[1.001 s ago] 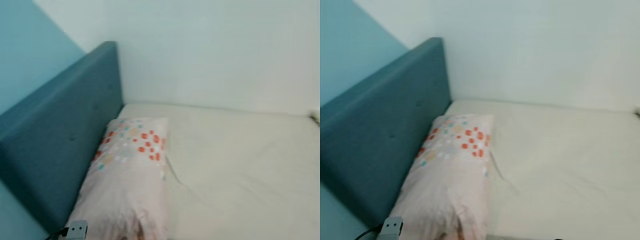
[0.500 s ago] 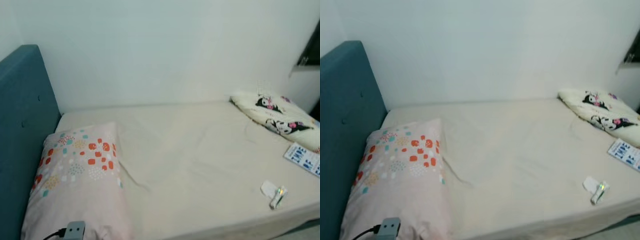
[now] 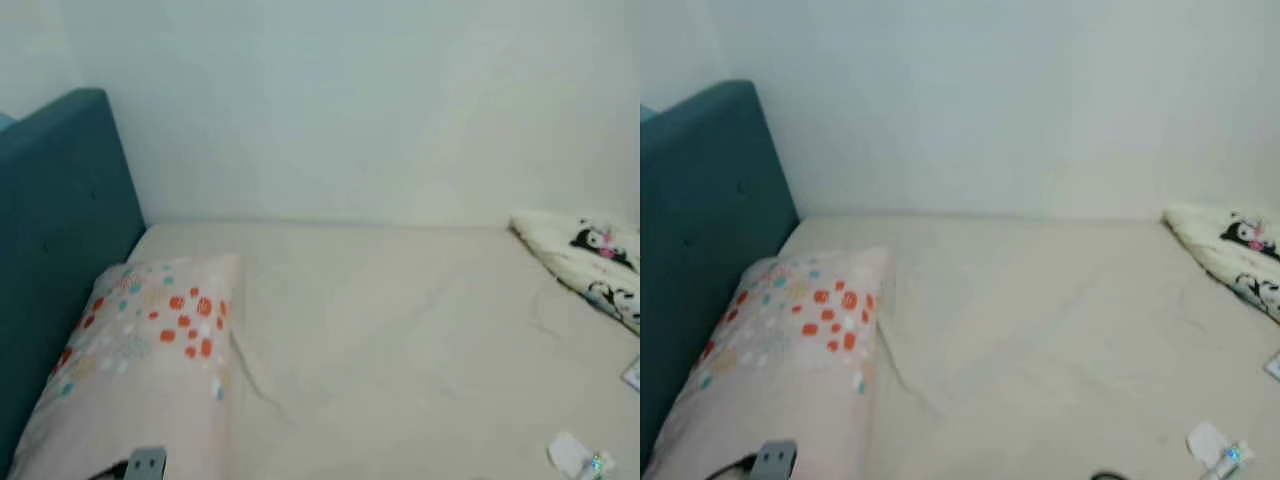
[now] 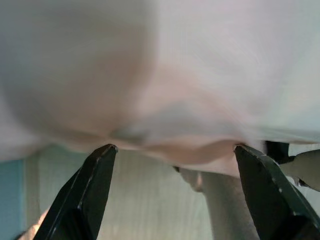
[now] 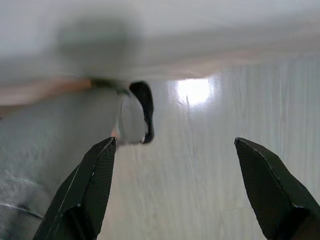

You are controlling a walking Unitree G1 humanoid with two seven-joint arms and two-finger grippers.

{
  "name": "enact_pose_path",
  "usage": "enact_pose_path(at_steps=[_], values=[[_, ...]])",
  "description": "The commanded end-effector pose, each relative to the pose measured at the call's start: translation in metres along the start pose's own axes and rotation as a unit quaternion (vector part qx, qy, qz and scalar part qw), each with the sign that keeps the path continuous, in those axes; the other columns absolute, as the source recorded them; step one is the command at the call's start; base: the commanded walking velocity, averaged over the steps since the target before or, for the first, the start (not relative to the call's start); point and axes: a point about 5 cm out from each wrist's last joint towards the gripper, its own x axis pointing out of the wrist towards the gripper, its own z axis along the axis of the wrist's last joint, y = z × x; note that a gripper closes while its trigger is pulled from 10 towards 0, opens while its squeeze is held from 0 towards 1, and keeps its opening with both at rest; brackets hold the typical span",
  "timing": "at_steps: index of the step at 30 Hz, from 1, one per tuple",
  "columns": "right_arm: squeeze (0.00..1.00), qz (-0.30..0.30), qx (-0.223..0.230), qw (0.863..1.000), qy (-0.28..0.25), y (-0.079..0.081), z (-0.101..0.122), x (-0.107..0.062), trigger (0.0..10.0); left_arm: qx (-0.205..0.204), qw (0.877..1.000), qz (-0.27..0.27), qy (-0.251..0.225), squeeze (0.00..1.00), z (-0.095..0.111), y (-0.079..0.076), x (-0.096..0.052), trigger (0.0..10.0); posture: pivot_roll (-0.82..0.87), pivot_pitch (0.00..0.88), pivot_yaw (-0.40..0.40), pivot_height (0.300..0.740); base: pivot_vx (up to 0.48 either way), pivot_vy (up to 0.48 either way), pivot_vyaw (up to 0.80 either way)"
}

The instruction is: Clean up the room

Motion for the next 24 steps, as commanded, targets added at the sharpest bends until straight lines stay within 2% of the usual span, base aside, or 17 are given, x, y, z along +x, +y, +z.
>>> enact_pose_path(at_steps=[1,14,24], values=[[0.0,-0.005,-0.002,1.0,0.004,-0.005,-0.0014,-0.0009,10.0,0.003,1.0,-0.007,0.004,0.0,-0.0007,-0.0052,0.0006,10.0,-0.07,0.0,-0.037,0.737,0.0,-0.48,0.0],[0.0,-0.005,-0.008,1.0,0.01,-0.0061,-0.0056,-0.0015,10.0,0.005,1.0,-0.007,0.007,0.0,-0.0016,-0.0043,0.0004,10.0,-0.07,0.0,-0.033,0.737,0.0,-0.48,0.0],[0.0,0.003,-0.009,1.0,0.006,-0.0019,-0.0009,-0.0004,10.0,0.007,1.0,-0.005,0.011,0.0,-0.0045,-0.0026,-0.0001,10.0,-0.07,0.0,-0.032,0.737,0.0,-0.48,0.0]])
